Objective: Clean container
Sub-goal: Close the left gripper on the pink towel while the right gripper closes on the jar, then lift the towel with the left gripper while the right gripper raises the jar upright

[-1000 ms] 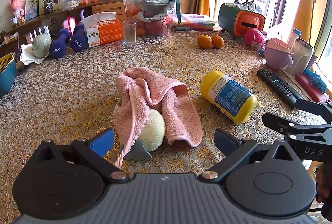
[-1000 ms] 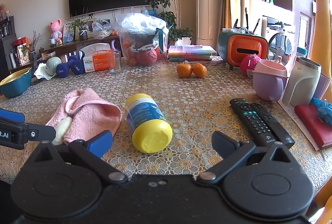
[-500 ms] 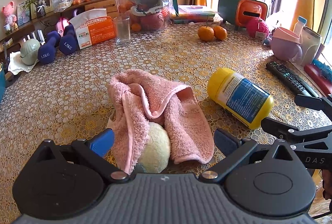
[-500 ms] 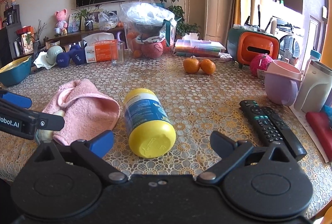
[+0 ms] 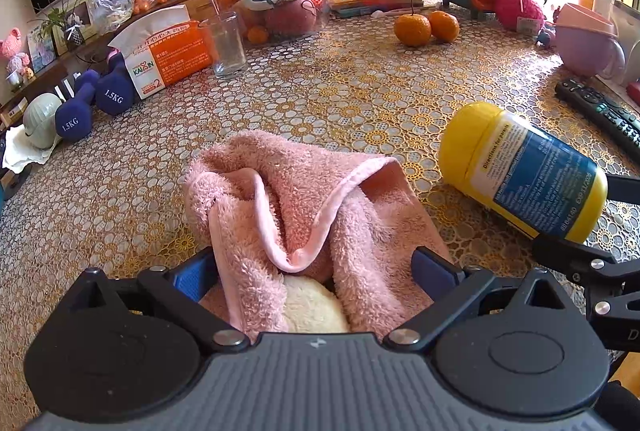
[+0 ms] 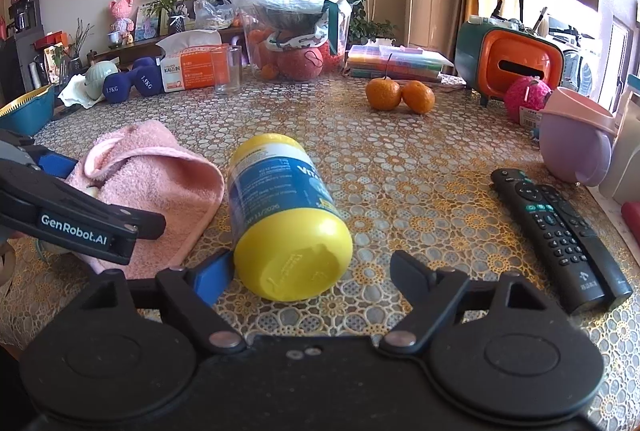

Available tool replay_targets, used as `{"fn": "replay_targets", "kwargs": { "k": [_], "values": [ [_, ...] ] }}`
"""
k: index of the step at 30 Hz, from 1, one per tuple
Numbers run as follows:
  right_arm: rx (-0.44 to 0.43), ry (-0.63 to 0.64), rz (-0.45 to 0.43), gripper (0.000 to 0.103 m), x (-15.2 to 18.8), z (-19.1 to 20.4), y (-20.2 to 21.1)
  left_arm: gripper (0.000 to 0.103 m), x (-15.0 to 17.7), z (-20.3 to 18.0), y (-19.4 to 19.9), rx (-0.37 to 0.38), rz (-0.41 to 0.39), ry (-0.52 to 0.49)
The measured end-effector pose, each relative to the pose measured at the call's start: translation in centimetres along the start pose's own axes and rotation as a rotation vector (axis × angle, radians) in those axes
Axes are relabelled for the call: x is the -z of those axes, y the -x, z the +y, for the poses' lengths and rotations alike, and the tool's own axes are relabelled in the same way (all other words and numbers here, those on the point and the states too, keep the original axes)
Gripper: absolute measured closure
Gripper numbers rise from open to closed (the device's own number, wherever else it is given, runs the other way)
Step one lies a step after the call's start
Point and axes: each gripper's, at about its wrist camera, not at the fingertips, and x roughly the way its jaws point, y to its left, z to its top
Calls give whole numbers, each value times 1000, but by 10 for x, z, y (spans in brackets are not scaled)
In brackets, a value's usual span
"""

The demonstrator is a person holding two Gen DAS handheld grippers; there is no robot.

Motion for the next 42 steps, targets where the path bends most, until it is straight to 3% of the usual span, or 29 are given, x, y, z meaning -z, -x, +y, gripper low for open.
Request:
{"fn": "replay_targets", "kwargs": {
  "k": [1, 3, 5, 9, 15, 25, 28, 36, 40, 42],
  "values": [
    [-3, -4, 0, 20, 0, 0, -2, 4, 0, 2, -2, 2, 4, 10],
    [-9, -13, 2, 23, 0, 0, -5, 20, 1, 4, -5, 11, 10, 23],
    [-20, -23, 2, 28, 1, 0, -7, 24, 1, 6, -4, 22, 4, 38],
    [-26, -42, -12, 37, 0, 1, -8, 44, -1, 11, -1, 29, -9, 57],
    [-14, -24, -30, 38, -2, 4, -1, 67, 0, 16, 7, 34, -23, 66],
    [14, 135, -88, 39, -7, 17, 32, 72, 2, 22, 46, 90, -69, 42],
    [12, 157, -99, 39, -8, 21, 40, 73, -1, 20, 62, 136, -82, 28],
    [-7, 236, -107, 40, -13, 33, 51, 74, -20, -2, 132, 351, -186, -117],
    [-18, 289, -111, 40, -17, 40, 52, 74, -32, -17, 151, 413, -225, -171],
    [-26, 326, -113, 40, -18, 46, 53, 74, -34, -31, 149, 394, -229, -224]
  ]
}}
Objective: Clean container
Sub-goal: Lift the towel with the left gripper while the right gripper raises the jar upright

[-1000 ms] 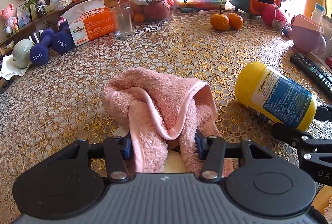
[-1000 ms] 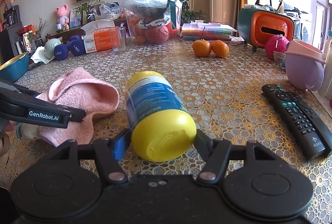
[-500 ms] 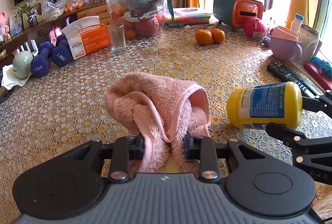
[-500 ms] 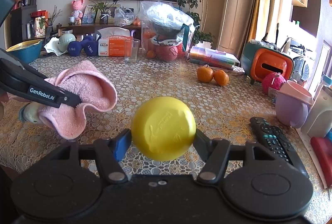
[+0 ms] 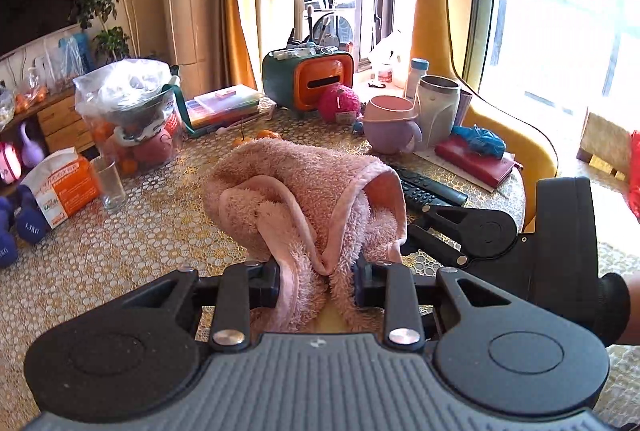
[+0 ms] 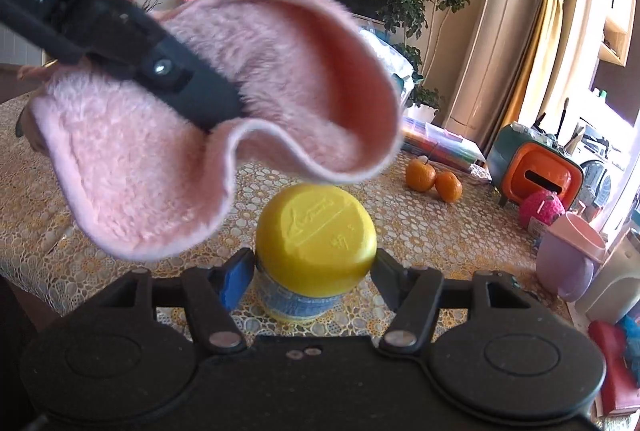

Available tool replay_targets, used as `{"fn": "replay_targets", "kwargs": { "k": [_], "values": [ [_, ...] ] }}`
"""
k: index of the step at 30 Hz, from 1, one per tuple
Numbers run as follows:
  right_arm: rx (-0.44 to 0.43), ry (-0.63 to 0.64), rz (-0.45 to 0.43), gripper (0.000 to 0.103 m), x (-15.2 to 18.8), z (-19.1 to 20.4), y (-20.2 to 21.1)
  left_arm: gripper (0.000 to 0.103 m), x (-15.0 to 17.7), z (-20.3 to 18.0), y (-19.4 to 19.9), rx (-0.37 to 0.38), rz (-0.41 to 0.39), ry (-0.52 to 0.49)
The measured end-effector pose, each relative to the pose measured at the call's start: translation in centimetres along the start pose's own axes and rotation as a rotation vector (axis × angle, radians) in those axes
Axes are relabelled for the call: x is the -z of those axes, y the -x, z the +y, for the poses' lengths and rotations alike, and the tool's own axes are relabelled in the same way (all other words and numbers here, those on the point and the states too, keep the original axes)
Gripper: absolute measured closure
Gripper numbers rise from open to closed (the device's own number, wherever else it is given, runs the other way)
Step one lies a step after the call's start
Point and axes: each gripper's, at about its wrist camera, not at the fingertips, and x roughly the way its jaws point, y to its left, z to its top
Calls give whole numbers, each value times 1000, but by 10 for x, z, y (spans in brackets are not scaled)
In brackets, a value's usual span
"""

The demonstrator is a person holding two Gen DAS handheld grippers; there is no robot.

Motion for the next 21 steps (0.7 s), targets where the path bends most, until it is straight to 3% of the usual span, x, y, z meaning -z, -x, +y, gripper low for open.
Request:
{"fn": "replay_targets", "kwargs": {
  "k": [5, 17, 21],
  "values": [
    [-8, 77, -10, 40, -1, 9, -4, 74, 7, 5, -39, -28, 83, 12],
    [-38, 23, -29, 37, -11, -9, -29, 75, -4, 26, -57, 6, 76, 50],
    [-51, -1, -51, 38, -8, -16, -31, 74, -6, 42, -61, 1, 75, 108]
  ]
}}
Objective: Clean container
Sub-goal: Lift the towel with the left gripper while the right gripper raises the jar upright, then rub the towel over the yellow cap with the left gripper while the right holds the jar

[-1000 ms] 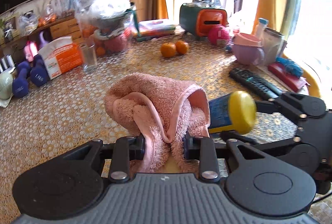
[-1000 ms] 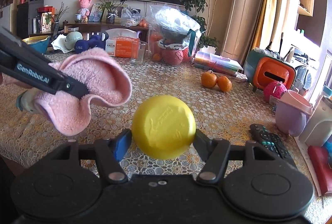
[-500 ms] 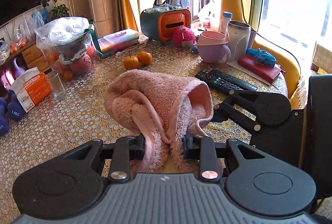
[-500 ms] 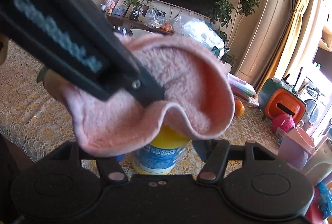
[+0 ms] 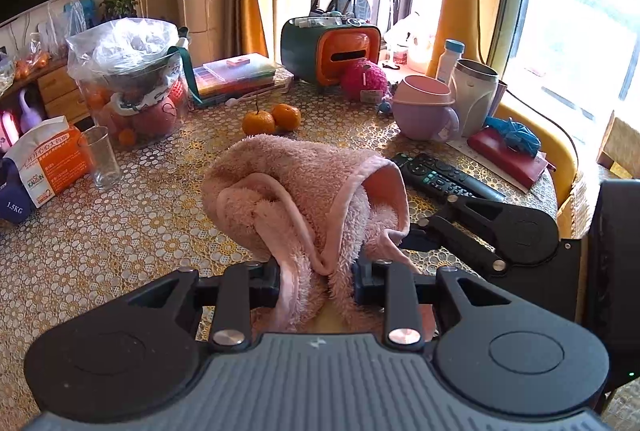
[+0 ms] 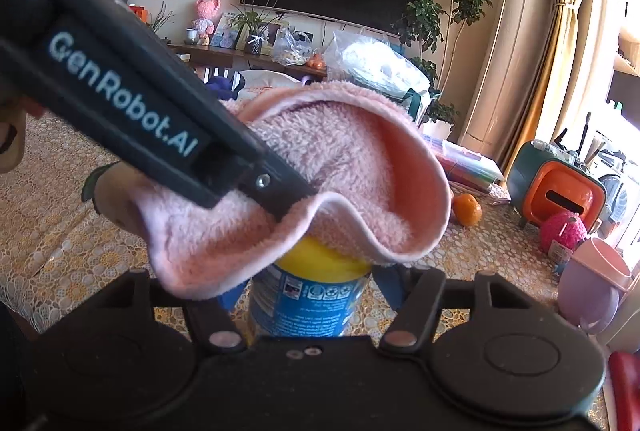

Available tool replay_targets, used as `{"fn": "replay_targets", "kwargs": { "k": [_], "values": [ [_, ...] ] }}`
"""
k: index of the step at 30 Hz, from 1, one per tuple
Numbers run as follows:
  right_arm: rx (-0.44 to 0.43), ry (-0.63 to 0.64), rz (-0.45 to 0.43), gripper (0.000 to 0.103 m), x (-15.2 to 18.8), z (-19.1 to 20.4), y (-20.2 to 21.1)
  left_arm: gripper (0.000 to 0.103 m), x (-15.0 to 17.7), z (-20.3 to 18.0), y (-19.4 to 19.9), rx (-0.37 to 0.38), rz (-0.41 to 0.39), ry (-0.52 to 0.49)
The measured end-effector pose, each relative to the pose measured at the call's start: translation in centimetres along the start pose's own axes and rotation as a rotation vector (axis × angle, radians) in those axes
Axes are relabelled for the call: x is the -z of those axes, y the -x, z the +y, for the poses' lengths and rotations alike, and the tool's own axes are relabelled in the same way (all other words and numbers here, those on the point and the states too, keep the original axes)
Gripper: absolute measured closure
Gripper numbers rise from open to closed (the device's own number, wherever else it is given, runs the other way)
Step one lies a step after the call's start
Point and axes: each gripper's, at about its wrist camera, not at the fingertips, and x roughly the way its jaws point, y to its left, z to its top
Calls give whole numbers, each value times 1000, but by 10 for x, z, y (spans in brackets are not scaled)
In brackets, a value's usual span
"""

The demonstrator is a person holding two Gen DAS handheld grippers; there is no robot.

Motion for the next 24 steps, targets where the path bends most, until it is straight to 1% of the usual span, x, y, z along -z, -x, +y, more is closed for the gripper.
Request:
{"fn": "replay_targets", "kwargs": {
  "k": [4, 6, 8, 12, 15, 17, 19, 21, 24],
  "values": [
    [-1, 11, -13, 38, 4, 1, 2, 75, -2, 18, -9, -29, 7, 52],
    [-2, 5, -16, 38, 5, 0, 3, 75, 0, 25, -19, -53, 38, 62],
    [-3, -1, -19, 38, 6, -1, 4, 75, 8, 29, -30, -46, 71, 66],
    [-4, -5, -27, 38, 8, -1, 5, 76, 26, 24, -52, -34, 133, 44],
    [0, 4, -30, 38, 9, 0, 5, 76, 30, 36, -59, 14, 150, 114],
    [-5, 1, -34, 38, 11, 0, 6, 76, 32, 41, -62, 34, 172, 131],
    [-15, 7, -29, 38, 11, 1, 7, 76, 33, 43, -64, 35, 194, 138],
    [-28, 13, -33, 38, 13, 0, 8, 76, 33, 43, -60, 19, 198, 126],
    [-53, 16, -34, 39, 15, -3, 14, 76, 30, 46, -35, 36, 151, 117]
  ]
}}
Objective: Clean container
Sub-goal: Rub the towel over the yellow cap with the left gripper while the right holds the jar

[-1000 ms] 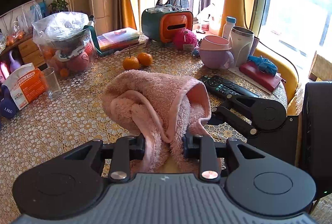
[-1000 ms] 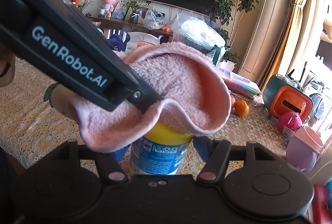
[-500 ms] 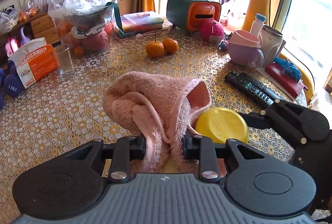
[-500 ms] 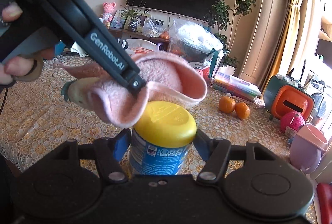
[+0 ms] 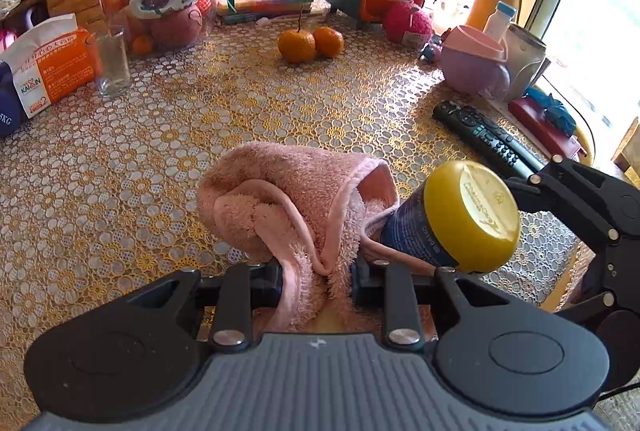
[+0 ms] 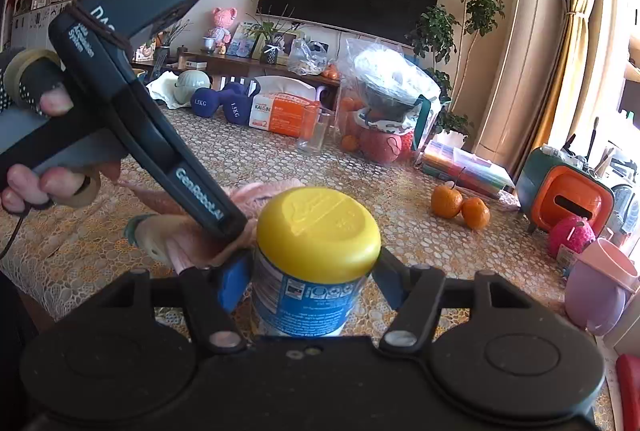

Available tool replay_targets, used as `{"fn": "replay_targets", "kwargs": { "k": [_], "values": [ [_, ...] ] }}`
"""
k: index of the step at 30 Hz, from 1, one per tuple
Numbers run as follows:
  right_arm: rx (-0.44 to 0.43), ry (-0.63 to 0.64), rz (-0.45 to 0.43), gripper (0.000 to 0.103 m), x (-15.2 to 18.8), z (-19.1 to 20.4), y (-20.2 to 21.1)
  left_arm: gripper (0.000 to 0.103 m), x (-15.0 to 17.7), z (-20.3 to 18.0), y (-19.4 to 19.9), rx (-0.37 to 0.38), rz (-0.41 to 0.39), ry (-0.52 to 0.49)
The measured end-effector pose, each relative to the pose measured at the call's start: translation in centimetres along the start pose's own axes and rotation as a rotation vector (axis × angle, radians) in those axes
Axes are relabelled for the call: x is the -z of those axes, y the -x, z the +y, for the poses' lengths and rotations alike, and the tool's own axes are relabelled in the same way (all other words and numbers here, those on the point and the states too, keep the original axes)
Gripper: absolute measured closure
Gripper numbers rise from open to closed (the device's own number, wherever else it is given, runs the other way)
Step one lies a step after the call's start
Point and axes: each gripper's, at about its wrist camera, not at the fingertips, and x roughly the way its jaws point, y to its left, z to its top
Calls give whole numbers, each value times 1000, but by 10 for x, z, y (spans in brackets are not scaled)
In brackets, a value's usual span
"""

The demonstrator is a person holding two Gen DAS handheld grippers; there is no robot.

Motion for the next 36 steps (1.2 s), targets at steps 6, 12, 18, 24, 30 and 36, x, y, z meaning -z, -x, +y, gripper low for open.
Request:
{"fn": "replay_targets", "kwargs": {
  "k": [6, 12, 18, 24, 30, 36],
  "values": [
    [-64, -3, 2, 39, 5, -7, 12, 76, -5, -20, 59, 53, -87, -80],
    [-111, 69, -9, 40, 2, 7, 17, 76, -5, -69, 79, 102, -115, -240],
    [-124, 84, -11, 40, 3, 8, 18, 76, -8, -81, 52, 74, -80, -285],
    [-142, 46, -18, 40, 8, -2, 22, 76, -17, -53, 42, 85, -66, -174],
    [-144, 37, -27, 40, 9, -5, 21, 76, -23, -28, 36, 106, -74, -62],
    [-150, 37, -32, 40, 11, -5, 24, 76, -17, -18, 17, 63, -21, -60]
  ]
}}
